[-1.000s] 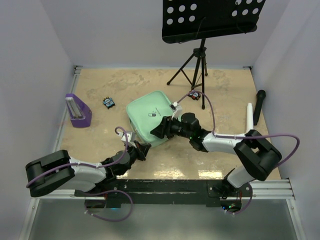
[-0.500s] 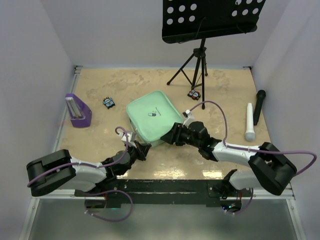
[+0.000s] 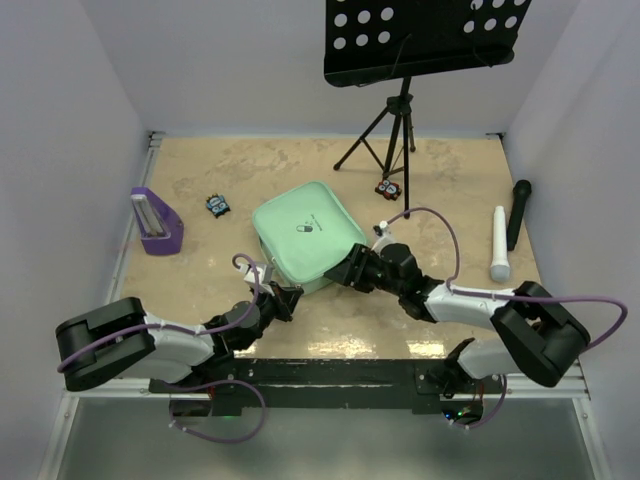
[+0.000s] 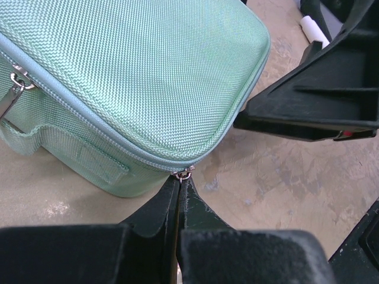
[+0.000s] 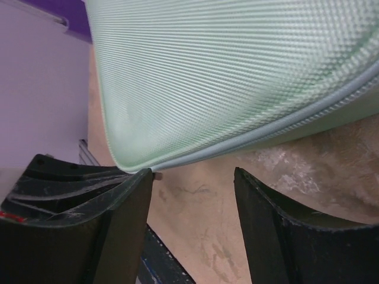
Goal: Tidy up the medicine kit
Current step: Zip the medicine box at the center of the board.
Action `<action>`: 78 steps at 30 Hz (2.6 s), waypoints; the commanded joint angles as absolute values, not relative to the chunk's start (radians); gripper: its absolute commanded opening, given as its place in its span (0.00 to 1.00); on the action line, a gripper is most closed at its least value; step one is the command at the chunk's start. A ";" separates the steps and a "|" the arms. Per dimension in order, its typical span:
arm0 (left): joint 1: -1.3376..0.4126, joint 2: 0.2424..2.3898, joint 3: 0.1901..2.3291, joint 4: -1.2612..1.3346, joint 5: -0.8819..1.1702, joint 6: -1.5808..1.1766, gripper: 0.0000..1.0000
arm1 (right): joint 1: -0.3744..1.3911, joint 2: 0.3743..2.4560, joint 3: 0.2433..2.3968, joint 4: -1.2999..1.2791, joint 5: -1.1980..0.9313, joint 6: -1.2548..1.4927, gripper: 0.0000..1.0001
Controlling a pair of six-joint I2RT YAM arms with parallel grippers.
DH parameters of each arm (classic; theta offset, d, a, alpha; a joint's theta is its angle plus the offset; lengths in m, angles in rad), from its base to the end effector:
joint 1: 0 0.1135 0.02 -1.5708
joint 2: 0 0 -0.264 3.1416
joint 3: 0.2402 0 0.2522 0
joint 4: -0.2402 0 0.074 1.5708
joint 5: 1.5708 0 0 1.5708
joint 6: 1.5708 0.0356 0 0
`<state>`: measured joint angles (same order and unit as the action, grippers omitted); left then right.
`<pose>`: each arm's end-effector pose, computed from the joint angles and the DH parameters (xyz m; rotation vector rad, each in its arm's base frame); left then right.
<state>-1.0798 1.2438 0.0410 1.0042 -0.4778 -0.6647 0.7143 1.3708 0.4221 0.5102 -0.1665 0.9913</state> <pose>0.1006 -0.1535 0.1357 0.0196 1.8251 -0.8420 0.1909 0.1734 0.1618 0.1911 2.2288 1.1919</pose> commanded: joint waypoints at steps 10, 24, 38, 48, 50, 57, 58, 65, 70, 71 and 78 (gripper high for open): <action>-1.081 1.333 -0.008 1.081 -0.381 -0.611 0.00 | 0.663 1.350 0.391 0.657 -0.187 1.091 0.68; -1.081 1.324 -0.008 1.086 -0.357 -0.606 0.00 | 0.592 1.445 0.426 0.707 -0.202 1.109 0.38; -1.081 1.243 -0.049 1.032 -0.379 -0.634 0.00 | 0.515 1.413 0.434 0.664 -0.189 1.086 0.00; -1.081 1.177 -0.078 0.962 -0.413 -0.687 0.00 | 0.489 1.376 0.428 0.631 -0.147 1.085 0.00; -1.081 1.157 -0.087 0.933 -0.431 -0.707 0.00 | 0.480 1.364 0.426 0.623 -0.138 1.081 0.00; -1.081 1.097 -0.101 0.838 -0.497 -0.765 0.00 | 0.457 1.335 0.425 0.592 -0.130 1.043 0.00; -1.081 1.094 -0.100 0.824 -0.506 -0.773 0.00 | 0.456 1.335 0.426 0.585 -0.129 1.037 0.00; -1.080 1.077 -0.095 0.753 -0.548 -0.814 0.00 | 0.426 1.335 0.420 0.545 -0.114 0.970 0.00; -1.072 1.088 -0.092 0.732 -0.552 -0.836 0.00 | 0.382 1.332 0.407 0.531 -0.109 0.942 0.00; -1.071 1.092 -0.091 0.733 -0.552 -0.835 0.00 | 0.374 1.328 0.407 0.532 -0.107 0.936 0.00; -1.063 1.123 -0.074 0.738 -0.540 -0.824 0.00 | 0.287 1.315 0.419 0.511 -0.120 0.897 0.00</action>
<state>-1.0817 1.1088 0.0772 0.7982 -0.4339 -0.8314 0.4294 1.3521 0.4137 0.5018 -0.3805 1.0309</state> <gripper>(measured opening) 0.018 0.040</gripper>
